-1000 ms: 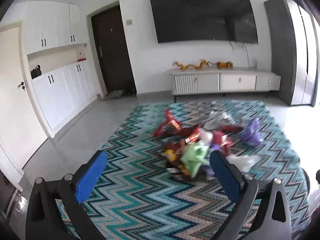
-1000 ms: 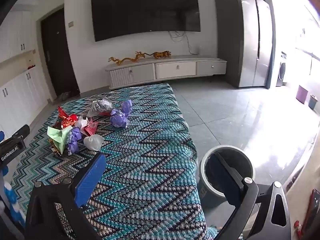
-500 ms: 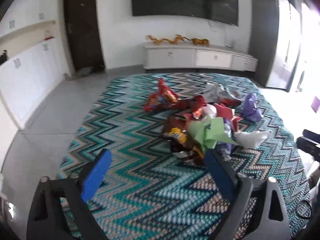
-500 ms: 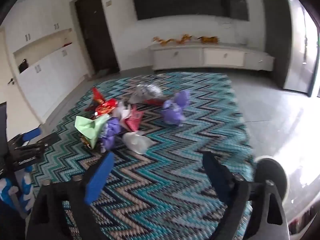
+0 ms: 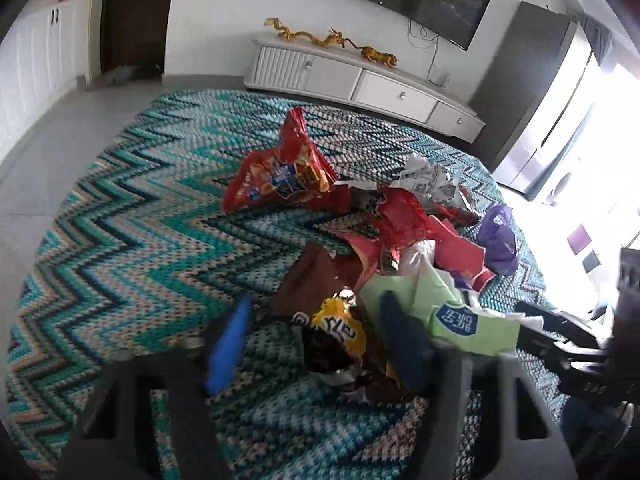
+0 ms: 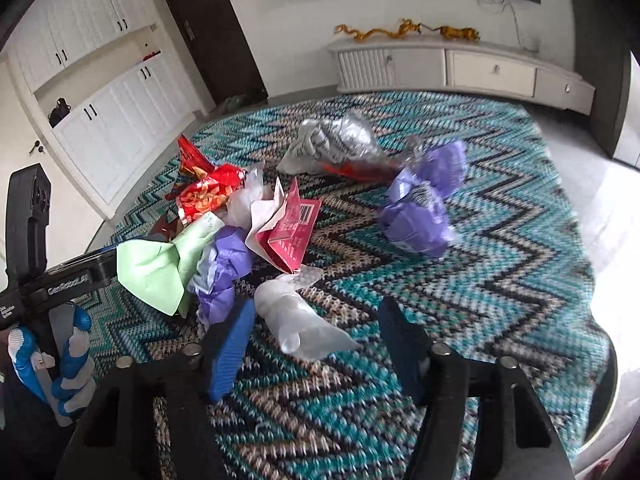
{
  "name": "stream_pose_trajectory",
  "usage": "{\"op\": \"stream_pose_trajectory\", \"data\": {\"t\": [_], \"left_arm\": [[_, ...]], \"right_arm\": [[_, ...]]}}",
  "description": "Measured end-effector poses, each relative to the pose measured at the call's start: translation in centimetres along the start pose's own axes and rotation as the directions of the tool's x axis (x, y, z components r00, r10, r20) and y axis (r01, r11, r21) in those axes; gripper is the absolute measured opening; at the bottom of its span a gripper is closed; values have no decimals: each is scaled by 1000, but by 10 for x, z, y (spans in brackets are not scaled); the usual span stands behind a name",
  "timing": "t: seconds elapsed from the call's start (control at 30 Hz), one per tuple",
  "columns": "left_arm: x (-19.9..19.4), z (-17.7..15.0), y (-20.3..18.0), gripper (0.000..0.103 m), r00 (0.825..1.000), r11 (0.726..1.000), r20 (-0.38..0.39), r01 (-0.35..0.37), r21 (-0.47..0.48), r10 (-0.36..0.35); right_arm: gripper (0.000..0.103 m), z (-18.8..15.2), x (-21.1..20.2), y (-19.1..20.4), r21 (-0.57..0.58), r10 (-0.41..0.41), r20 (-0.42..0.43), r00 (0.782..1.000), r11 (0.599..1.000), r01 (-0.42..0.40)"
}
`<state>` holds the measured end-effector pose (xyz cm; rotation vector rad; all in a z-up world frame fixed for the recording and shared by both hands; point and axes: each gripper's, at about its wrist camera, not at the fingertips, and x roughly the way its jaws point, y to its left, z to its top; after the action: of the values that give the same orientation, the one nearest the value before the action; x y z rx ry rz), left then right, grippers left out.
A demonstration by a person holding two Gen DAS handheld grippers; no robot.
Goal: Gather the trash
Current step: 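Grasp a white plastic bag with the right tool while the left grasps a brown snack bag, then carry both items over the trash bin and open both tools to drop them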
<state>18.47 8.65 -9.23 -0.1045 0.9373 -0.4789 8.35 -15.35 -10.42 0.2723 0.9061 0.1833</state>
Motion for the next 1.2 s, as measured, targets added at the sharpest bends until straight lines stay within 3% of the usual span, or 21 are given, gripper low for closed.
{"op": "stream_pose_trajectory", "data": {"t": [0.07, 0.13, 0.2, 0.37, 0.53, 0.73, 0.87, 1.0, 1.2], "left_arm": [[3, 1, 1, 44, 1000, 1000, -5, 20, -12, -20], [1, 0, -2, 36, 1000, 1000, 1, 18, -6, -18], [-7, 0, -3, 29, 1000, 1000, 20, 20, -3, -20], [-47, 2, -7, 27, 993, 999, 111, 39, 4, -39], [-91, 3, -16, 27, 978, 995, 182, 102, 17, -104], [-122, 7, -75, 26, 969, 985, 207, 108, 133, -134], [-113, 10, -129, 27, 968, 966, 168, 150, 212, -187], [-90, 9, -200, 27, 963, 933, 103, 208, 294, -248], [-26, 3, -308, 27, 953, 881, -36, 293, 371, -302]], "right_arm": [[43, 0, 8, 0, -1, 19, -19, 1000, 1000, -19], [21, -1, 8, 0, 4, 54, -17, 998, 999, -54], [13, -3, 1, 1, -5, 59, 1, 998, 998, -59], [10, -11, -31, 1, -16, 91, 66, 994, 996, -90], [10, -20, -66, -1, -8, 115, 135, 984, 993, -115], [10, -34, -114, -13, 27, 119, 226, 967, 991, -128], [10, -48, -149, -44, 93, 55, 290, 955, 992, -85], [10, -67, -187, -99, 204, -61, 338, 939, 979, -9], [10, -101, -217, -198, 414, -261, 316, 912, 903, 114]]}}
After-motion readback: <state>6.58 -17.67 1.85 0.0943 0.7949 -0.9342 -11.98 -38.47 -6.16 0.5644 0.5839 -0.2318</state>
